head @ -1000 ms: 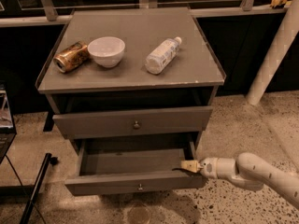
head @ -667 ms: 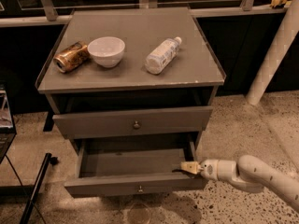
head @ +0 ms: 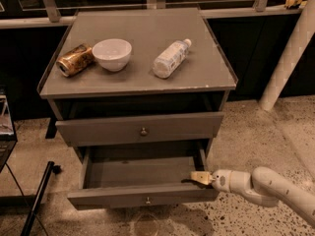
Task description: Open middle drawer
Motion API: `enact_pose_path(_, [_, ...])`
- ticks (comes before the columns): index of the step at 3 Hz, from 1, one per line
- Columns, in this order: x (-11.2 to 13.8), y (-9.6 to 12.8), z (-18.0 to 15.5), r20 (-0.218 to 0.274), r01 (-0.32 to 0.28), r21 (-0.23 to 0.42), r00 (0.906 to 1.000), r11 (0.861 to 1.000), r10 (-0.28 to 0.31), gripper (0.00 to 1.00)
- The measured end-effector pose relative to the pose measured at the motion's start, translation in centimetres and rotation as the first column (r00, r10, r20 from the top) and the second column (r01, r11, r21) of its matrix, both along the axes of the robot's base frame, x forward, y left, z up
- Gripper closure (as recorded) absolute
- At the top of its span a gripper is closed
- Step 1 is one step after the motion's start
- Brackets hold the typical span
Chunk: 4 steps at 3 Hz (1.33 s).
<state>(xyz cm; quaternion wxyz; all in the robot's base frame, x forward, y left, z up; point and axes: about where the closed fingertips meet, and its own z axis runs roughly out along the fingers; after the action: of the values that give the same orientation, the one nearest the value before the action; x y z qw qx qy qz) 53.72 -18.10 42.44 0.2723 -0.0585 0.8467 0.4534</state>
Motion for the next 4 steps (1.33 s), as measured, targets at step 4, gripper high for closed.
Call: enact_pose_path(4, [-0.32,0.17,0.24,-0.016,-0.004,0.014,0.9999,1.000,0.004,0.64])
